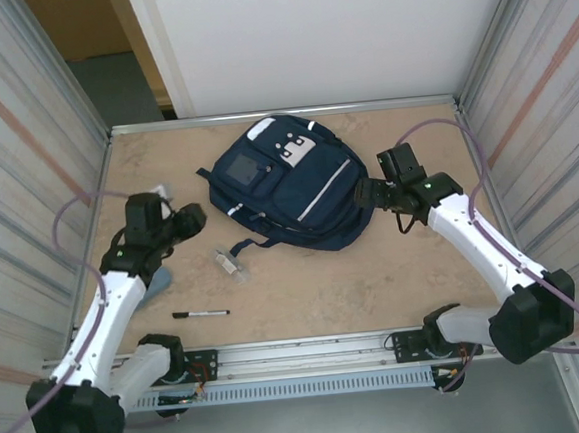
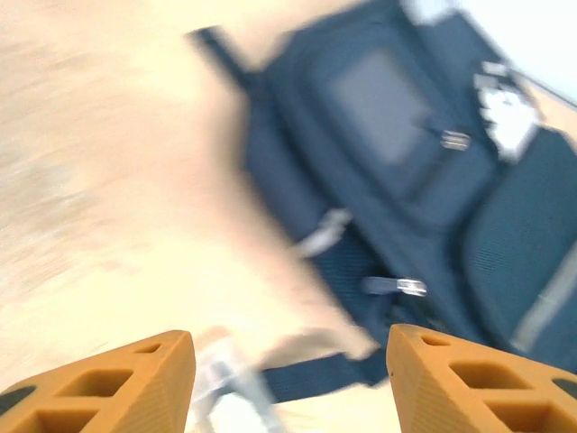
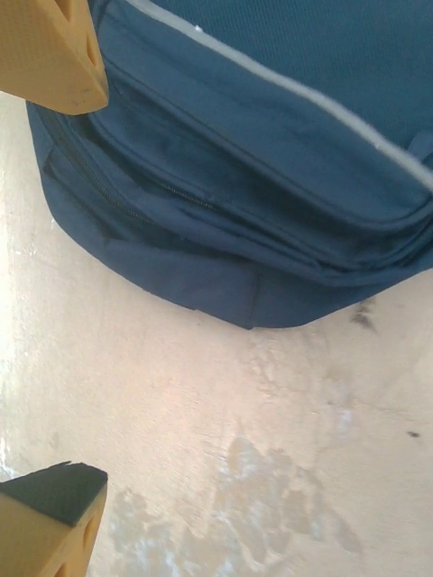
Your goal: Pack the student bag
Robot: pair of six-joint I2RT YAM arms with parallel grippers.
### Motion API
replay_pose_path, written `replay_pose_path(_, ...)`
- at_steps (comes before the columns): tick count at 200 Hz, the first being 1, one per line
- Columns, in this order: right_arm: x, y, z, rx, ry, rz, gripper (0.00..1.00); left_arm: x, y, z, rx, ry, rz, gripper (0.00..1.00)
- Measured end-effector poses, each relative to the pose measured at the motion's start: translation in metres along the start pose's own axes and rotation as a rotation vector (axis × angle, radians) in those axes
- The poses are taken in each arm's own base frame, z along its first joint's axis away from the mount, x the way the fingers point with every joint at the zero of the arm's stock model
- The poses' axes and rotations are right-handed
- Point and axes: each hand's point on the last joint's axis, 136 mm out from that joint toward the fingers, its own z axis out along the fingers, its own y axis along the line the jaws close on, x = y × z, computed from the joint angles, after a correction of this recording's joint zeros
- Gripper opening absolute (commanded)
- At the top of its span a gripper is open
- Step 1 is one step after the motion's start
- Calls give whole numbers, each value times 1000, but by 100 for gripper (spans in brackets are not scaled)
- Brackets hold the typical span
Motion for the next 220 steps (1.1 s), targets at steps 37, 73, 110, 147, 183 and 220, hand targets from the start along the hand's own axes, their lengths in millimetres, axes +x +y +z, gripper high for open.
replay_pose_path(37,-9,22,-20,-126,-9,-95,99,43,108,-12,-382,9,-299,81)
replay_pose_path(73,2,57,-23,-268,80,-197,99,62,167,-38,-649,-19,-522,99)
replay_pose_path(110,18,71,-21,-303,133,-278,99,90,194,-62,-912,35,-691,99)
replay_pose_path(147,18,72,-25,-312,135,-298,99,93,208,-60,-1004,9,-861,99)
replay_pose_path(183,20,74,-35,-326,136,-316,99,81,216,-54,-981,-88,-973,99)
replay_pose_path(220,25,77,-46,-350,140,-324,99,77,232,-44,-976,-109,-1079,99)
